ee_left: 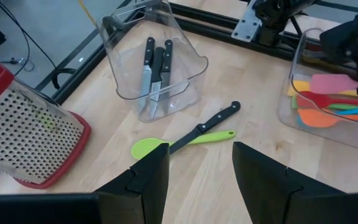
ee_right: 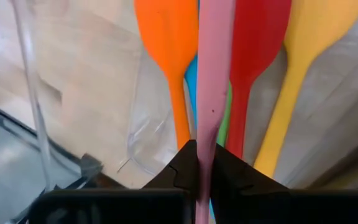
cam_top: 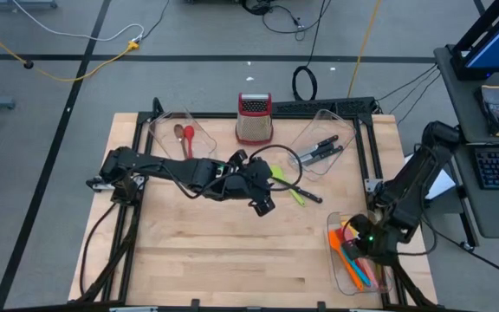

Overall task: Pick & Place Kitchen Items
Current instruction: Put the pink spatula into the bottom transparent bin, then put the black kitchen knife into the top right transparent bin

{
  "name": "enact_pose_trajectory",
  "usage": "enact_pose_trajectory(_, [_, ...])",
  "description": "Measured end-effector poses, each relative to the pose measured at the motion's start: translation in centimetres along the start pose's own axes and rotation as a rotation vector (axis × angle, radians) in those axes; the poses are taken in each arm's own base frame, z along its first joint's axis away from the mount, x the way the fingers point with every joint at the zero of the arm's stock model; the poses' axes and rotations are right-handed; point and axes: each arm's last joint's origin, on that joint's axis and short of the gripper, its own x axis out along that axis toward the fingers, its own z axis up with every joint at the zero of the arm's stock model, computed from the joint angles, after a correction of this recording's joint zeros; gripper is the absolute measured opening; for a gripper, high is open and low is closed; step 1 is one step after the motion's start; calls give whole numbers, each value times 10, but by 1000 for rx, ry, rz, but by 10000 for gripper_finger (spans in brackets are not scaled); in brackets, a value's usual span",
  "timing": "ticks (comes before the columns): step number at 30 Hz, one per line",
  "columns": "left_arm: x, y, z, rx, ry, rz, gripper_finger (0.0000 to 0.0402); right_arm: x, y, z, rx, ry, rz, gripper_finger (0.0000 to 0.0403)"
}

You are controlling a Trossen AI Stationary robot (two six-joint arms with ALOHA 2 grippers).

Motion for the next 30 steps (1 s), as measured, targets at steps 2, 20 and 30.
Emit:
enact_pose_trajectory(2, [0, 0, 0, -1, 0, 0, 177, 2, 0, 0, 0, -7, -9, 17])
enact_pose_trajectory(20, [-1, -1, -1, -12, 0, -2, 177, 4, -7, 5, -2, -46, -57, 77])
enact_pose_trajectory(30, [-1, -1, -1, -12, 0, -2, 177, -18, -1, 2, -135, 79, 112, 64])
